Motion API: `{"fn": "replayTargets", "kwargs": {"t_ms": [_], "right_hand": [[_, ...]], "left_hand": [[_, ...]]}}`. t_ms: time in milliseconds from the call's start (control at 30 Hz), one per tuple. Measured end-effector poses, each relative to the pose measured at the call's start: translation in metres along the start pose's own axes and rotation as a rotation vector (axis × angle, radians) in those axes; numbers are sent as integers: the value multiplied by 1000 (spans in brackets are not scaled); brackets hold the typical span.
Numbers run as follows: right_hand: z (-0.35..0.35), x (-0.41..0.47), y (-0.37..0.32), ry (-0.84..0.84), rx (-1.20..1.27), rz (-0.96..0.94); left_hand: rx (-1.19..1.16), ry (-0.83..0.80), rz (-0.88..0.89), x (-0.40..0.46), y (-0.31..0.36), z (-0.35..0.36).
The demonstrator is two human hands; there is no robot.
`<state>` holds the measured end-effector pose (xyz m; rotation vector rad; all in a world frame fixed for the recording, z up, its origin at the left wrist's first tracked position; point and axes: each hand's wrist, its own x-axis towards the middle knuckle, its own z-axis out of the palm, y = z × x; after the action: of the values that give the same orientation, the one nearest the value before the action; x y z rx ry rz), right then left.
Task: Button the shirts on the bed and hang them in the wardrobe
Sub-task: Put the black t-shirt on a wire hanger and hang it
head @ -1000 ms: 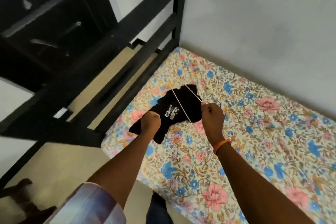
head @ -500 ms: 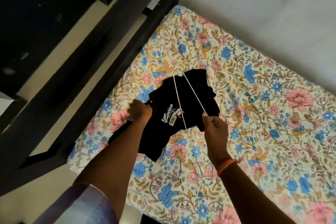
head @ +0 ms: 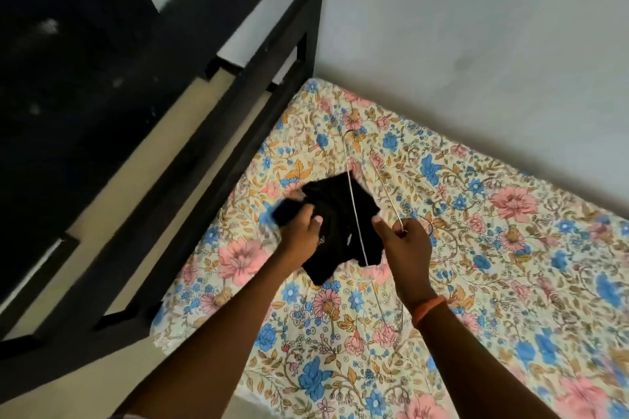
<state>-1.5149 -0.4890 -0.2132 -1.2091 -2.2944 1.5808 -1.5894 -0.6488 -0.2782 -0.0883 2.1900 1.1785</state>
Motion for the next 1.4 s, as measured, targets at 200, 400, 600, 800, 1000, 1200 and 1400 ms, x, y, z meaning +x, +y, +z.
{"fn": "replayTargets", "kwargs": {"t_ms": [200,400,600,800,1000,1200,1400], "right_hand": [[-93,-51,-75,-58,75,-200],[-226,-91,-105,-342,365,-204],[-320,-116,-118,-424,346,-368],[-367,-126,-124,-412,306,-450],[-388,-137,-139,-499,301,-492],[-401,-140,-153,-102,285,-575],[-414,-155,-164,-245,215,-627]], "left_hand": [[1,-151,347,-118,147,-7],[99,-240,514,-234,235,4],[248,-96,672,-309,278,38],[405,13,798,-351,299,55],[513,13,919,-377,327,45],[694,401,918,-386,326,37],[876,573,1086,-389,322,36]]}}
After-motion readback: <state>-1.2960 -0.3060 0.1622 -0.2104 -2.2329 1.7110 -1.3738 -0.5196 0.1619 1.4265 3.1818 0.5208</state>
